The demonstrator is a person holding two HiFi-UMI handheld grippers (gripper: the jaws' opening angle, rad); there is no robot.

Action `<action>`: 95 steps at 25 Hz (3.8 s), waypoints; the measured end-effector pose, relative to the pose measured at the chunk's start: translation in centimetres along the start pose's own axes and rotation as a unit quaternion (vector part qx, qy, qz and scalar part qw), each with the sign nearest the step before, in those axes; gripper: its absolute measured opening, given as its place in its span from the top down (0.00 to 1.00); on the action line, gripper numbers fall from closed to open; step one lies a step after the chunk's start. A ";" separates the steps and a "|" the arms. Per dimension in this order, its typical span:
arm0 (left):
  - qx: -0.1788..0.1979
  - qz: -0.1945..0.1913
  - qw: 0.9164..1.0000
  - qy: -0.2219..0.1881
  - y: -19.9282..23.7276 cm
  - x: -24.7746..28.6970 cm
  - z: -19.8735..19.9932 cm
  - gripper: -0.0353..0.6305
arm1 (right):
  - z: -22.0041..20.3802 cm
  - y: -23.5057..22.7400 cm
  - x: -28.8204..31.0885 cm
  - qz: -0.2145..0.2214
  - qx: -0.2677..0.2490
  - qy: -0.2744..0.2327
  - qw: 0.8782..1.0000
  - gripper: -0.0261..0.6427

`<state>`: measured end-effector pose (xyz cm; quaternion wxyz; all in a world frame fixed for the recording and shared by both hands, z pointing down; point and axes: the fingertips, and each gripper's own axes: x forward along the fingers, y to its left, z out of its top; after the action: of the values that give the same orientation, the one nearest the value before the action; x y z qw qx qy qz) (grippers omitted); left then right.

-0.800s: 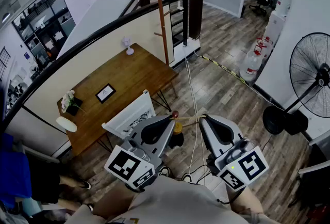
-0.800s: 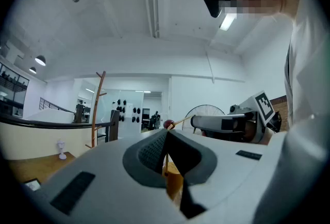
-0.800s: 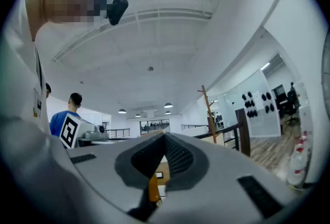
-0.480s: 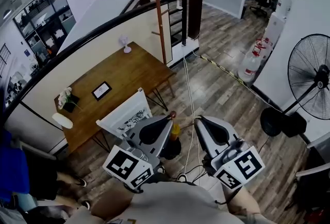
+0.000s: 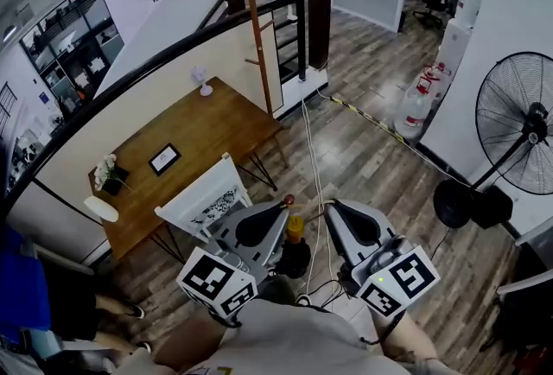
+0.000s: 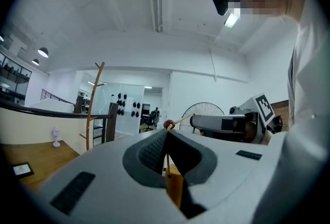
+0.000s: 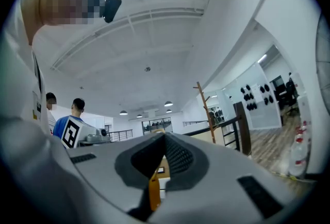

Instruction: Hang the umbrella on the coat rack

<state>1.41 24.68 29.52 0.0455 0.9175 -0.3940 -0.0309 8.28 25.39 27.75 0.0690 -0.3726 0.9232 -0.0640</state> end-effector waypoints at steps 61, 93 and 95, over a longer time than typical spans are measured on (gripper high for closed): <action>-0.037 -0.026 0.998 -0.041 46.7 38.9 5.1 0.94 | 4.7 -38.7 48.5 -0.002 -0.024 -0.015 1.000 0.96; -0.006 0.255 0.967 -0.010 65.1 51.4 6.1 0.94 | 4.1 -53.0 69.8 0.266 0.031 0.040 0.963 0.96; -0.008 0.252 0.968 -0.004 65.5 51.2 5.8 0.94 | 3.7 -52.9 70.1 0.261 0.037 0.044 0.964 0.96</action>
<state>-11.11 -57.70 29.73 0.0580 0.7881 -0.6122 -0.0253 -5.15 -61.50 27.47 0.0570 -0.1130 0.9875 -0.0945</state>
